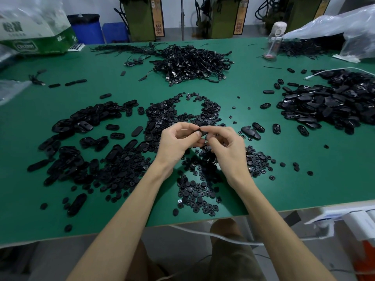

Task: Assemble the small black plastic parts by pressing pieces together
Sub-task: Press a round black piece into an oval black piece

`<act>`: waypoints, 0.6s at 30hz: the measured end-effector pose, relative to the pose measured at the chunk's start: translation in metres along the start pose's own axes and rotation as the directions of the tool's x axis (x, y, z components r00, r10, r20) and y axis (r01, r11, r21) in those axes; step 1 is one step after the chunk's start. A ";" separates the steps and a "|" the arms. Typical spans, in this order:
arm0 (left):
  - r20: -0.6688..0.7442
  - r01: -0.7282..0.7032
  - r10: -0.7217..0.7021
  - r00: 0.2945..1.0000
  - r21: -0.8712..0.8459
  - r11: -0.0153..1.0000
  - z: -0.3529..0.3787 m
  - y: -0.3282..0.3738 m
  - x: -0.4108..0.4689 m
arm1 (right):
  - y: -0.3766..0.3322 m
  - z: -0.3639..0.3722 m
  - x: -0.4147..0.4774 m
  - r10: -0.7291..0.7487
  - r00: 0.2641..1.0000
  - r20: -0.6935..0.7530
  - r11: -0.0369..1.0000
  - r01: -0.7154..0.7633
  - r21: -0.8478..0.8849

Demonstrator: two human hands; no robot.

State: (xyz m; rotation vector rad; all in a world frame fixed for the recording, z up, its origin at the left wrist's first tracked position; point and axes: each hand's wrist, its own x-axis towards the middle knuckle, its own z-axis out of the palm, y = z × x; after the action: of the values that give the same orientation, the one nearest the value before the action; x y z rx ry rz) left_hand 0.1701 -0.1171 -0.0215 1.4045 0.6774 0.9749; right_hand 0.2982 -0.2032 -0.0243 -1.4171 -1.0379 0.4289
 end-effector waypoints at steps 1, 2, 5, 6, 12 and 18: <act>0.008 0.004 -0.004 1.000 -0.002 1.000 0.000 0.001 0.000 | 0.000 0.000 0.000 0.002 1.000 -0.005 1.000 -0.002 0.020; 0.024 0.008 -0.008 1.000 -0.003 1.000 0.000 0.001 0.000 | 0.000 0.000 0.000 0.012 1.000 -0.011 0.999 -0.012 0.048; 0.073 0.015 -0.015 0.997 0.001 1.000 0.000 0.002 -0.001 | 0.002 -0.002 0.000 0.042 0.998 -0.035 0.994 -0.038 0.106; 0.077 0.015 -0.015 0.997 0.007 1.000 0.000 0.002 -0.001 | 0.003 -0.003 0.000 0.050 0.998 -0.040 0.992 -0.045 0.114; 0.086 0.012 -0.015 0.996 0.034 0.999 -0.001 0.001 -0.002 | 0.006 -0.003 0.000 0.083 0.996 -0.042 0.985 -0.076 0.153; 0.081 0.023 -0.030 0.996 0.083 0.996 -0.001 0.001 -0.001 | 0.005 -0.002 0.000 0.061 0.998 -0.019 0.989 -0.058 0.134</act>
State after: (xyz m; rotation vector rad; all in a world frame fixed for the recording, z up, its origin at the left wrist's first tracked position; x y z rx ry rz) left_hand 0.1687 -0.1171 -0.0207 1.4952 0.6794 0.8723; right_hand 0.3016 -0.2040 -0.0286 -1.3335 -0.9330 0.5152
